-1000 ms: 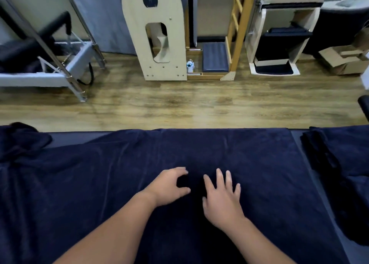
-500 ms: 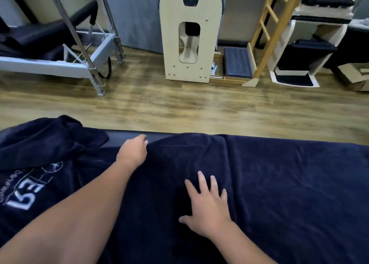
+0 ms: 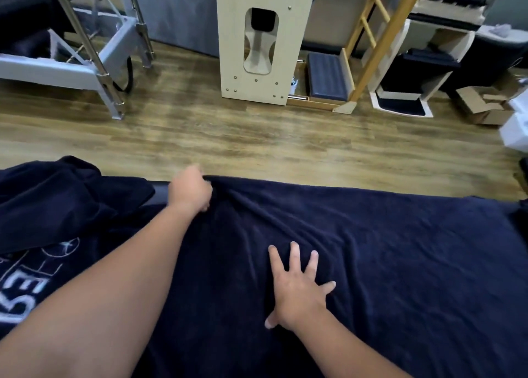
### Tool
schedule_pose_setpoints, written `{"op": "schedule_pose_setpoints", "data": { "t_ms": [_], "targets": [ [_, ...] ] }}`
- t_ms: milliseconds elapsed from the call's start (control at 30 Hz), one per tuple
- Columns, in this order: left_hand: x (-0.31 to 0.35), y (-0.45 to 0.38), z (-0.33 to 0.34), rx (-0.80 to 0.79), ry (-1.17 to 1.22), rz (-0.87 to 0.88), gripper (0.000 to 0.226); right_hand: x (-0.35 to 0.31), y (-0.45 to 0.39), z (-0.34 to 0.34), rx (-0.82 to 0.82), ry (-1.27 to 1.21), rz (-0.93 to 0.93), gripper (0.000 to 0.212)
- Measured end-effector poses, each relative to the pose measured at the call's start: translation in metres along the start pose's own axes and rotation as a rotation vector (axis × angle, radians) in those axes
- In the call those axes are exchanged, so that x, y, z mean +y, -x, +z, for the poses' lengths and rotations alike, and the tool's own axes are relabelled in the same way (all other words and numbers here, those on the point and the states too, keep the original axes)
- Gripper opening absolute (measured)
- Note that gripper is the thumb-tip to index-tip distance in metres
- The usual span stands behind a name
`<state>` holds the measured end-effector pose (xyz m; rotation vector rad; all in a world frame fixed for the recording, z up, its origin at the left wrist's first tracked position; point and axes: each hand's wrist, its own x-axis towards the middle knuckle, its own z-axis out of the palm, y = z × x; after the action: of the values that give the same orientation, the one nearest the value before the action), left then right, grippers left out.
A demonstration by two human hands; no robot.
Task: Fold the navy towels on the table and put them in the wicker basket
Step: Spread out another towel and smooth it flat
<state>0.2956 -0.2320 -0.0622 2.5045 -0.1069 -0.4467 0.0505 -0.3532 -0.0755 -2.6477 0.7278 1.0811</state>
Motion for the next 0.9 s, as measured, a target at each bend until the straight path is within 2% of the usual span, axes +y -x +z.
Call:
{"op": "schedule_pose_setpoints", "data": {
  "t_ms": [33,67,133,167,233,300,500,633,767,900],
  "targets": [
    [0.0,-0.011,-0.005,0.077,0.0,0.071,0.007,0.0,-0.001,0.0,0.008,0.018,0.0,0.151],
    [0.002,-0.017,-0.009,0.077,-0.014,0.142,0.019,0.0,-0.001,0.0,0.016,0.037,0.0,0.151],
    [0.0,-0.02,-0.005,-0.108,-0.089,0.258,0.067,0.001,-0.002,0.0,0.029,0.05,0.003,0.152],
    [-0.006,-0.018,-0.001,-0.194,-0.136,0.285,0.08,0.0,-0.003,-0.001,0.031,0.046,0.007,0.152],
    [-0.024,-0.005,0.013,-0.266,-0.27,0.35,0.074,-0.001,-0.004,-0.001,0.026,0.042,0.016,0.153],
    [-0.046,0.021,0.022,-0.255,-0.378,0.383,0.061,-0.006,-0.005,-0.002,0.018,0.057,0.025,0.154],
    [-0.12,0.135,0.025,-0.014,-0.474,0.616,0.04,-0.007,0.002,-0.002,0.055,0.028,0.012,0.15],
    [-0.169,0.206,0.003,0.039,-0.61,0.472,0.027,-0.002,0.021,0.01,0.179,0.014,-0.053,0.138],
    [-0.199,0.266,-0.028,-0.036,-0.789,0.238,0.016,-0.011,0.064,0.043,0.425,0.075,-0.159,0.105],
    [-0.227,0.311,-0.067,-0.174,-1.025,0.158,0.039,-0.035,0.122,0.104,0.585,0.033,-0.368,0.069]
  ]
}}
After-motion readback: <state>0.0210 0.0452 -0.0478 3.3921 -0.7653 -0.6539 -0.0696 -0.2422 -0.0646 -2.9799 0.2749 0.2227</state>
